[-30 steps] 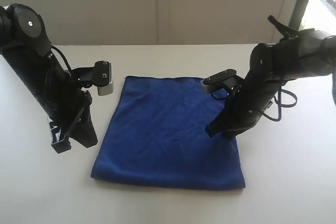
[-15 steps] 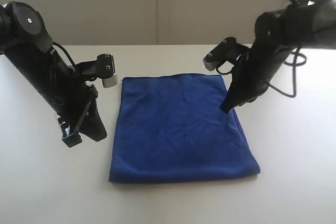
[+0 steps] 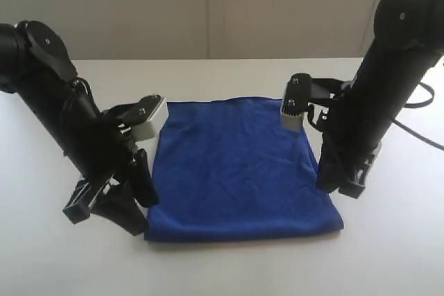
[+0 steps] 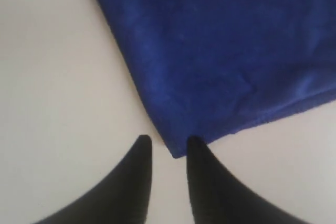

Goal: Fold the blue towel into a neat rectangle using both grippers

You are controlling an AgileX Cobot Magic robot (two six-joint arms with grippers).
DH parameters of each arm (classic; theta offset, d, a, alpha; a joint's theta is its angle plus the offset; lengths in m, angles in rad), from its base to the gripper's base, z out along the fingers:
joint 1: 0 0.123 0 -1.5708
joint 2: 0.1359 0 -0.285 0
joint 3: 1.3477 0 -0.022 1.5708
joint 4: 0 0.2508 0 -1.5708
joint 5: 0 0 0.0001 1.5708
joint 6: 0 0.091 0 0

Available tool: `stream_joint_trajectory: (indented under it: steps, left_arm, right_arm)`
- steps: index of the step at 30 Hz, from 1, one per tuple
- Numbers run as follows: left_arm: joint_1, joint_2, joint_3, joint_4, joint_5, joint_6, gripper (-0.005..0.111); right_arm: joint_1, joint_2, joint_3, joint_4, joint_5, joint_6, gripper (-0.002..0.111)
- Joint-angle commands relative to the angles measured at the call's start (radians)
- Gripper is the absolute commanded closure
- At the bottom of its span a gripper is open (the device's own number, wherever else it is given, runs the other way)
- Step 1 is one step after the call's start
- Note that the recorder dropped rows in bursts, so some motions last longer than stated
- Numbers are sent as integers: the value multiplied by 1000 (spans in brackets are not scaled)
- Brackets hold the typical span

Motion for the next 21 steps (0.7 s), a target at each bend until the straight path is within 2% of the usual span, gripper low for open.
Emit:
stream_joint_trajectory:
  steps: [1, 2, 4, 8, 12, 21]
  left_arm:
    - [-40, 6, 79, -34, -89, 130, 45]
    - [-52, 6, 94, -34, -133, 143, 46]
    - [-73, 6, 121, -30, -216, 151, 46]
    - [-103, 6, 164, -30, -380, 149, 46]
    - [-103, 6, 176, -30, -401, 149, 46]
    - [-103, 6, 197, -25, -424, 147, 46]
  right_arm:
    - [-3, -4, 76, 32, -34, -238, 64]
    - [-3, -4, 97, 30, -47, -307, 58]
    - [-3, -4, 130, 29, -94, -371, 55]
    - [-3, -4, 194, -2, -255, -375, 55]
    - [-3, 18, 233, -63, -311, -375, 55]
    - [-3, 64, 272, -63, -393, -375, 55]
